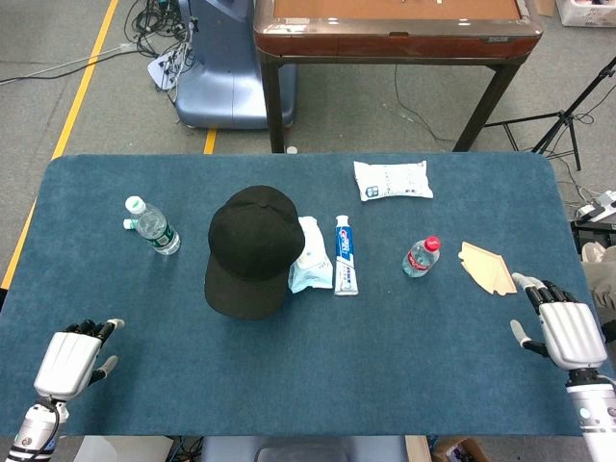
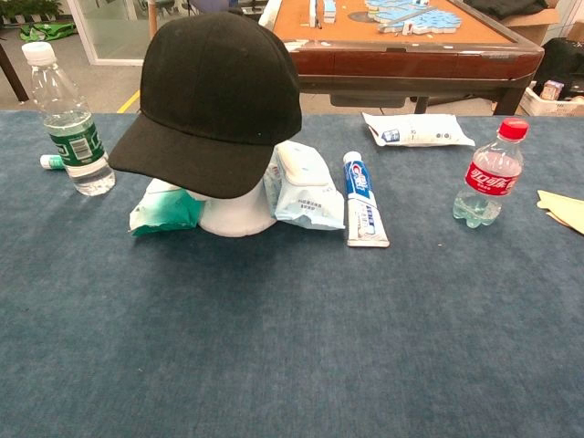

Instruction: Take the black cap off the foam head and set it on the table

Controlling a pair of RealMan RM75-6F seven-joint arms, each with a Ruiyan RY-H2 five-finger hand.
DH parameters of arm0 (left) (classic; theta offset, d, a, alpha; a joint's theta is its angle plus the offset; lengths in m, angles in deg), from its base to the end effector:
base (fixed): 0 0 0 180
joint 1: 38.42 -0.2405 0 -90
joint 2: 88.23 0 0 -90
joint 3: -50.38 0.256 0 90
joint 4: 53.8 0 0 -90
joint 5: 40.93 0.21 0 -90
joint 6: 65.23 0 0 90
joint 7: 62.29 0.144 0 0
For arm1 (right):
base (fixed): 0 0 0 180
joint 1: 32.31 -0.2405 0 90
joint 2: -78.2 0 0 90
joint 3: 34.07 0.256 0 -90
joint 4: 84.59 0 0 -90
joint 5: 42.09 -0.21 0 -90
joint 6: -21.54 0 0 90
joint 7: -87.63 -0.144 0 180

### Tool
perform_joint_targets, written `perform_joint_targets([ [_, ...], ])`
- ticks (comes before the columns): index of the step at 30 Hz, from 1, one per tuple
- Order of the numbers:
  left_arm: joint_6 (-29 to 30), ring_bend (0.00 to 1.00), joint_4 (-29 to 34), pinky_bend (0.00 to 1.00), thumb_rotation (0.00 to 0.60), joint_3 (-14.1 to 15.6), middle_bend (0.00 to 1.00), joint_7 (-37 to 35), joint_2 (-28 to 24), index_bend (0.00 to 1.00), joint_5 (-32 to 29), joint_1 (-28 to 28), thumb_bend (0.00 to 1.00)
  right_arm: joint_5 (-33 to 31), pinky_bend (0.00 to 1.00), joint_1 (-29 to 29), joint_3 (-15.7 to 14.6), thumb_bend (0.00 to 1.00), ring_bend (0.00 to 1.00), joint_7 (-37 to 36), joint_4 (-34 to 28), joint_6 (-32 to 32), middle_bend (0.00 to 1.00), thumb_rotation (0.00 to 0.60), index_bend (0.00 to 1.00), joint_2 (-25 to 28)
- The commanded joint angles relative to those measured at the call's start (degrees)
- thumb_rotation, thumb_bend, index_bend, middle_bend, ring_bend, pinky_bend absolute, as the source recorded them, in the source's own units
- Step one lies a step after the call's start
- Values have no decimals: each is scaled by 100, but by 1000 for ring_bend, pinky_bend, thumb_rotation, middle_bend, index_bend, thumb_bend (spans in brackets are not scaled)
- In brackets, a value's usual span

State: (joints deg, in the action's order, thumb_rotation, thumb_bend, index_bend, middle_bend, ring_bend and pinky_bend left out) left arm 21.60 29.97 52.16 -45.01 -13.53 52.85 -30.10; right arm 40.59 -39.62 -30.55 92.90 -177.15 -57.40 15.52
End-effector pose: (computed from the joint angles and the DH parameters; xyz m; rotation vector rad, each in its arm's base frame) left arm -0.2961 0.1814 0.0976 -1.6310 -0.6103 -0.8004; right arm -0.3167 -0.1964 0.1578 1.4482 -0.8847 0.7716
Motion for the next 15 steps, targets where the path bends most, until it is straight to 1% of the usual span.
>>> perform_joint_targets([
  [1, -25, 462, -7, 597, 600, -11, 576, 8, 6, 348, -17, 4, 169, -4, 335, 14, 1, 363, 209, -14, -2, -22, 237, 600, 171, 4],
  [5, -20, 462, -18, 597, 600, -16, 575, -24, 14, 348, 28, 14, 169, 22, 335, 31, -4, 362, 209, -28, -7, -64, 237, 600, 171, 8],
  [13, 121, 462, -99, 597, 600, -13, 565, -176, 80, 348, 336, 76, 169, 61, 335, 101, 4, 363, 209, -91, -17, -217, 237, 600, 170, 28],
  [15, 149, 463, -61, 597, 600, -21, 563, -106, 99, 369, 433, 109, 169, 80, 335, 124, 3, 362, 209, -119, -17, -263, 237, 600, 171, 34],
])
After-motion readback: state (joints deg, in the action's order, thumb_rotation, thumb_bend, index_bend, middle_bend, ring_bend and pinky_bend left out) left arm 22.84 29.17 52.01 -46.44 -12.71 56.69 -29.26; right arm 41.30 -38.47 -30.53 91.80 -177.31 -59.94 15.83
